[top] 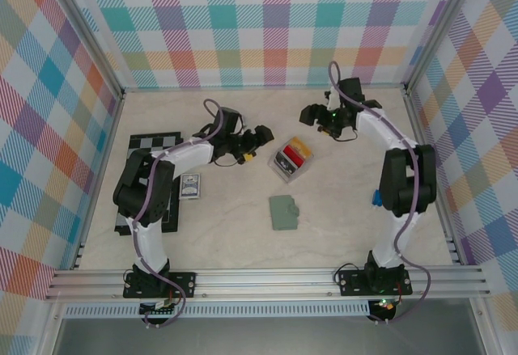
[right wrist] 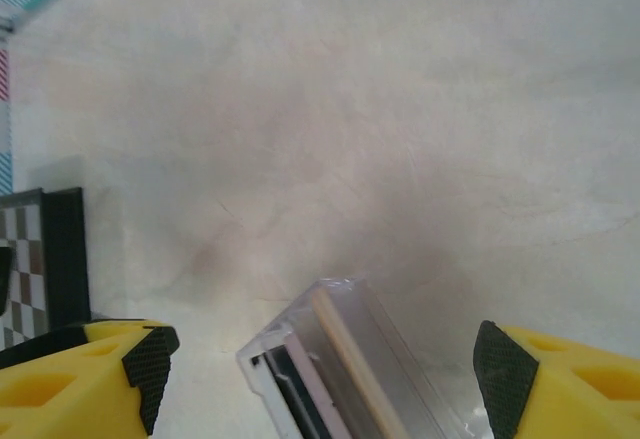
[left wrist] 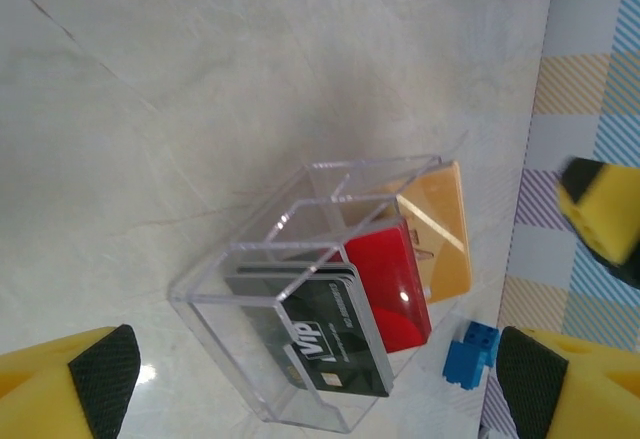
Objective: Put the credit cards into the card holder
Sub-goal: Rotate the storage box at the center of the table.
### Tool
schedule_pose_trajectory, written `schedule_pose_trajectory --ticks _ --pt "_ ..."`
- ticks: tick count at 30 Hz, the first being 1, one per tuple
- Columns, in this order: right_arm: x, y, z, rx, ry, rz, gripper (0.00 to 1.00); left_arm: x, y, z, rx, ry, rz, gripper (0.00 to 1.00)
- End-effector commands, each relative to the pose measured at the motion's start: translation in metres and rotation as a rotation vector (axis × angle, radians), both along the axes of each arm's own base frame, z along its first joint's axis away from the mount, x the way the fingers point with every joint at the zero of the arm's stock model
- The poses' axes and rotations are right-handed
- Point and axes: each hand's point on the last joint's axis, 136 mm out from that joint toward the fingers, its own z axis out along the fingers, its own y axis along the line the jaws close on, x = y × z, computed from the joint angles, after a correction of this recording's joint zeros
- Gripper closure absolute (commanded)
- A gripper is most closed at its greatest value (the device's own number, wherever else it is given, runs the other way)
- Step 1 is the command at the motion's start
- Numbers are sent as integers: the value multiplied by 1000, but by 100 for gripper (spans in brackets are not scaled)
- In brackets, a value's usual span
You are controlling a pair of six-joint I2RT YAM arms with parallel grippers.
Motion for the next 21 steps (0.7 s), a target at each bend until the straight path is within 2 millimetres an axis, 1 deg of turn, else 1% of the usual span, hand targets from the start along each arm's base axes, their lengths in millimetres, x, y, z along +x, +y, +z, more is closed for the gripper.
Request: schedule_pose_trajectory --ticks 1,3,5,6,10,12,18,21 --pt "-18 16 -19 65 120 80 18 -6 -13 -9 -32 34 -7 6" --pt "-24 24 -24 119 156 113 21 -9 -16 -11 -35 44 -7 6" --pt "-31 28 -24 158 165 128 22 -11 -19 -13 -42 48 -13 6" --pt "-35 30 -22 176 164 137 23 -13 -20 -15 -37 53 -14 6" --pt "-52 40 -5 281 148 184 24 -14 -21 -19 -33 58 -17 6" --pt "-61 42 0 307 155 195 24 -15 -22 -20 -34 60 -21 6" --pt "-88 42 3 361 173 191 25 -23 -26 -28 -27 75 -34 6" --pt "-98 41 1 369 176 182 24 -27 -28 -31 -27 81 -43 6"
